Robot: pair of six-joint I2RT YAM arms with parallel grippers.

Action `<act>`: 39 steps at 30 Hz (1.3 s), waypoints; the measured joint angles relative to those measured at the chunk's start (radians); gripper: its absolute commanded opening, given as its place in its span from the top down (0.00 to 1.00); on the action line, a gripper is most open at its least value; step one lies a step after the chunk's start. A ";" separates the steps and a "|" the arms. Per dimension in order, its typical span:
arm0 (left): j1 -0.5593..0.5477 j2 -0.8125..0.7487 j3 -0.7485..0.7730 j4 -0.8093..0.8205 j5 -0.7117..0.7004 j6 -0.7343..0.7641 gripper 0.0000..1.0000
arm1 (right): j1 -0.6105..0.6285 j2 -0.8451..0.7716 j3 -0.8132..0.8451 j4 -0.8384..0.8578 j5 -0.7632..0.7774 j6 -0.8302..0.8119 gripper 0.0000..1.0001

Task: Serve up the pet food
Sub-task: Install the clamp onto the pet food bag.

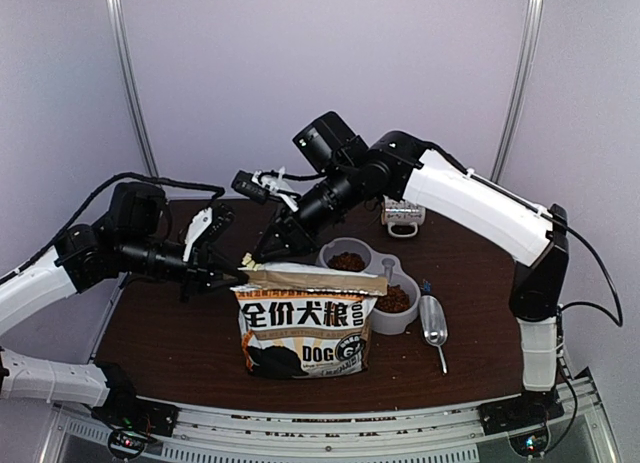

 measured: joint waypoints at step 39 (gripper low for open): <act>0.000 0.018 0.069 -0.120 0.029 0.120 1.00 | 0.032 -0.008 0.038 -0.157 0.155 -0.250 1.00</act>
